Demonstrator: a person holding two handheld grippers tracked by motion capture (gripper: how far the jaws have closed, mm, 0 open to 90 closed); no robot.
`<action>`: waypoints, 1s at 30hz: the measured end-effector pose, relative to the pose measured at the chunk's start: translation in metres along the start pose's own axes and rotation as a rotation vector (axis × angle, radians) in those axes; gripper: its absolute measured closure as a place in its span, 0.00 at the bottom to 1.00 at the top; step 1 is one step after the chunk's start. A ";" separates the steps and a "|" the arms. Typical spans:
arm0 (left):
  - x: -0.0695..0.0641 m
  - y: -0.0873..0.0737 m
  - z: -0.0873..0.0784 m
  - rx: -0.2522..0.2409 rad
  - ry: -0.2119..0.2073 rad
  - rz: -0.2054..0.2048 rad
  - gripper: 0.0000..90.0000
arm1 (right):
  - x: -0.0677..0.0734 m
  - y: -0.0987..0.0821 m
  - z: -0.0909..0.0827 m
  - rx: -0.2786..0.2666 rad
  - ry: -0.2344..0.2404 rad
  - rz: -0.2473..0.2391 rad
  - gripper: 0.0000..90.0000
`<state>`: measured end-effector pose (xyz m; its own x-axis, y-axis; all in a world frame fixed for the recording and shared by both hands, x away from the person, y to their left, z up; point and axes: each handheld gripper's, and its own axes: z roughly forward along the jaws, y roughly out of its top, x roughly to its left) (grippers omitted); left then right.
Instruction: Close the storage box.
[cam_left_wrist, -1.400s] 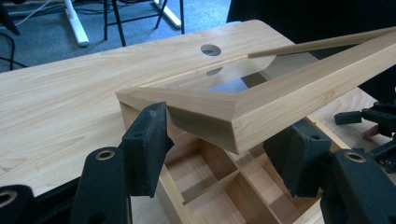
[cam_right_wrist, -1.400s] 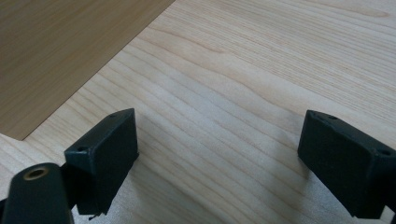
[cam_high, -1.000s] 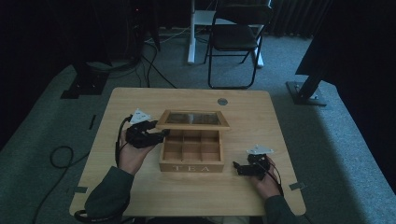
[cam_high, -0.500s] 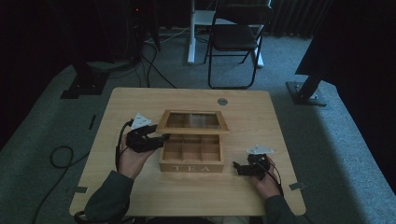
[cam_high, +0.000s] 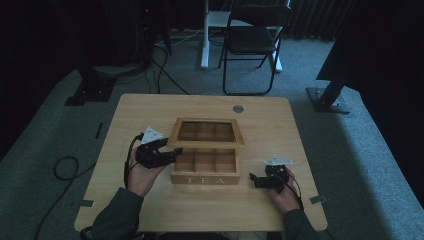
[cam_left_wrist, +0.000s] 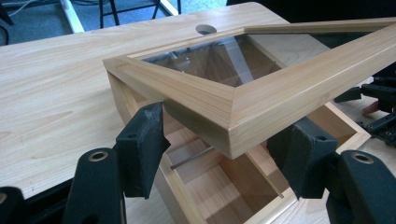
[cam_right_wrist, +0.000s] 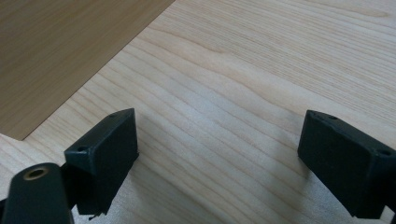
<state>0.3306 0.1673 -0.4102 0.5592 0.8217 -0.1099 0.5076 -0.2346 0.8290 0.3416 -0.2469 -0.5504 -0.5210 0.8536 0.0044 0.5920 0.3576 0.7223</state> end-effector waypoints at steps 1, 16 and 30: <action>0.000 -0.002 0.000 0.001 0.000 -0.003 0.42 | 0.000 0.000 0.000 0.000 0.000 -0.001 0.13; -0.004 -0.016 0.004 0.020 0.001 -0.014 0.42 | 0.000 0.000 0.000 -0.001 0.000 0.000 0.13; -0.007 -0.030 0.010 0.038 -0.003 -0.006 0.42 | 0.000 0.000 0.000 0.000 0.000 0.002 0.13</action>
<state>0.3184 0.1630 -0.4396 0.5581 0.8215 -0.1167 0.5355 -0.2492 0.8069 0.3415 -0.2468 -0.5503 -0.5201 0.8541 0.0056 0.5930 0.3564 0.7220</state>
